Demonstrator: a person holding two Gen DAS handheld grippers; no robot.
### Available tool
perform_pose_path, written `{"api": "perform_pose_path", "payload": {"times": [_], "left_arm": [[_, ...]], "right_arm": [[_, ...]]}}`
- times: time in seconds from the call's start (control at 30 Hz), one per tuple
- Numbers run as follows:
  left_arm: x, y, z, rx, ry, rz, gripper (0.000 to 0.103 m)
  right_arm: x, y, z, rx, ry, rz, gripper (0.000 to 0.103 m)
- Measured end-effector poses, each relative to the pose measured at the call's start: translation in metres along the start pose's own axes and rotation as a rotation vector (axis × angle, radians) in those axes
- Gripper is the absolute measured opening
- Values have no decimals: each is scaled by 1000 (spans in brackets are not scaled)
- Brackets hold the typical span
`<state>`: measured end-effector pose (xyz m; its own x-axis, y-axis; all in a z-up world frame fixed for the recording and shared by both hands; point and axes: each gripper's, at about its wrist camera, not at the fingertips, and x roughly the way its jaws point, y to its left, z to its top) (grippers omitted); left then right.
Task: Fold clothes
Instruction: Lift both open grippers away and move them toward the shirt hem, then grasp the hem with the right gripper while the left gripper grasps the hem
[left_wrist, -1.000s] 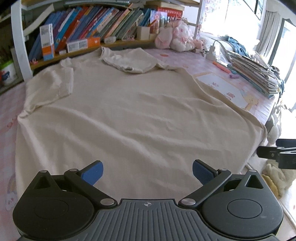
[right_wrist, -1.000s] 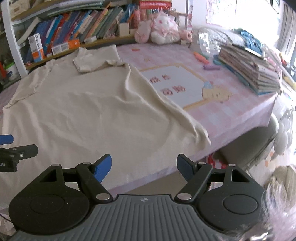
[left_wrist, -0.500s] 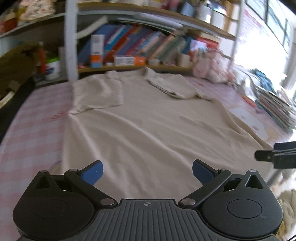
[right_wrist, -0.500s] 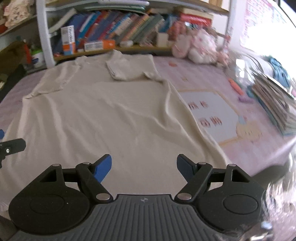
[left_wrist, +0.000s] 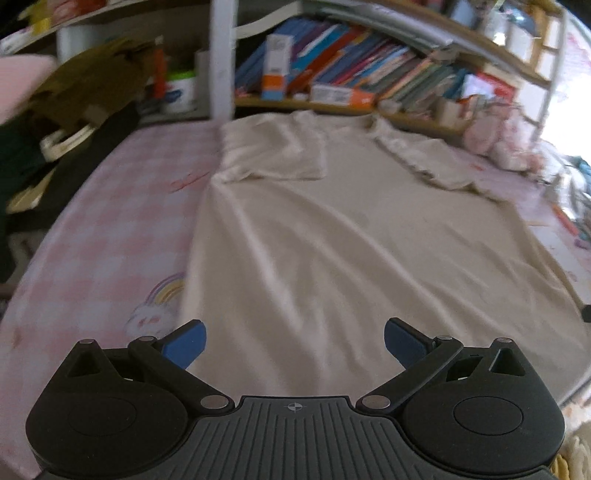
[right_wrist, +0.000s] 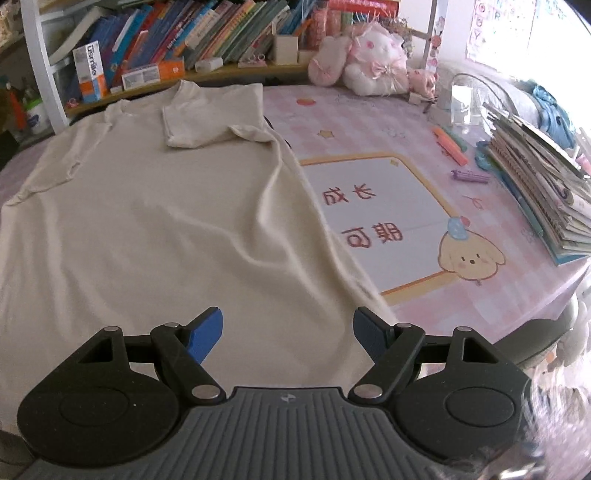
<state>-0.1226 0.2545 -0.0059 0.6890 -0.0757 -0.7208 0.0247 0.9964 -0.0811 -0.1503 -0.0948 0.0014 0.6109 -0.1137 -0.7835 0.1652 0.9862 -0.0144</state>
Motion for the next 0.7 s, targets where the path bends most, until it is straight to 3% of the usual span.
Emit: {"api": "perform_pose_path", "payload": {"times": [0.23,0.43,0.7], "left_arm": [[-7,-1,-12,-51,58,100,103],[-23,3,-28,-124,66,134,103],[-25,20,-39,-204,82,188,102]], "right_arm": [[15,-26,1,-62,34,112,77],[23,-66,0,-85,42,144,75],[32,-111,-4,-82,74,205,54]]}}
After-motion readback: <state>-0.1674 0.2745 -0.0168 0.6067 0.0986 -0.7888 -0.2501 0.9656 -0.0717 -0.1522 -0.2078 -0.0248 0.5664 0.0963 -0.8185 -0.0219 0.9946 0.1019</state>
